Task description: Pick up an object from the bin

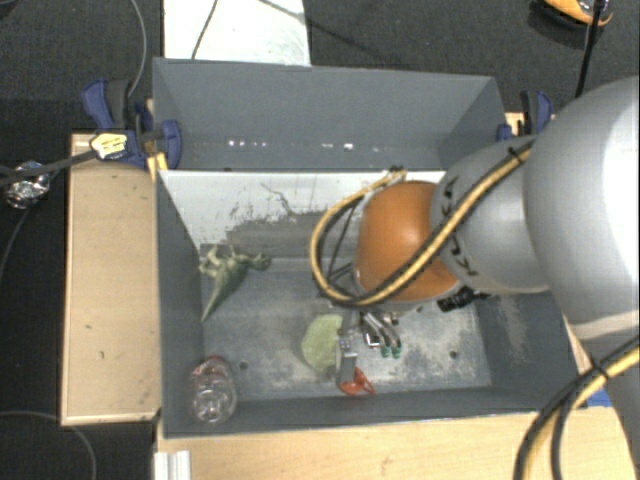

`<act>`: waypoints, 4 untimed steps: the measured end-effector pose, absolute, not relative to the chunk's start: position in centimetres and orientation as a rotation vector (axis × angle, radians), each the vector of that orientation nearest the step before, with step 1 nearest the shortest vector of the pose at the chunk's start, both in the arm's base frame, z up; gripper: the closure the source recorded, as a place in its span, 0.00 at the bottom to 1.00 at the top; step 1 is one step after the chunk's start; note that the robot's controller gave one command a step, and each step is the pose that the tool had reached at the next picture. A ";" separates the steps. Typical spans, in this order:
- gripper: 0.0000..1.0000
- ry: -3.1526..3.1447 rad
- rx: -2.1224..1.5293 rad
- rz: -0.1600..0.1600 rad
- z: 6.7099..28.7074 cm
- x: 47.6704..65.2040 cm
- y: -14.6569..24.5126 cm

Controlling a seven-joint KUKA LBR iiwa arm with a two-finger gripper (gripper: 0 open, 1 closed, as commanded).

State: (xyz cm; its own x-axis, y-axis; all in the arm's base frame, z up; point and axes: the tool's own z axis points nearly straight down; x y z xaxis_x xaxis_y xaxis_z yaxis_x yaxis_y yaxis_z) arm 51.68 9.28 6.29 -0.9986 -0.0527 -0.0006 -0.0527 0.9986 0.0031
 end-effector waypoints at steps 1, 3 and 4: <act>1.00 3.093 -0.471 0.004 7.1 52.6 11.4; 1.00 3.094 -0.475 0.004 7.2 52.6 11.4; 1.00 3.092 -0.505 0.004 7.9 52.5 11.4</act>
Offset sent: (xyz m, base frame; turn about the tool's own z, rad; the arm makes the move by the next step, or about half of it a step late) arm 0.0000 0.0000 0.0000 0.0000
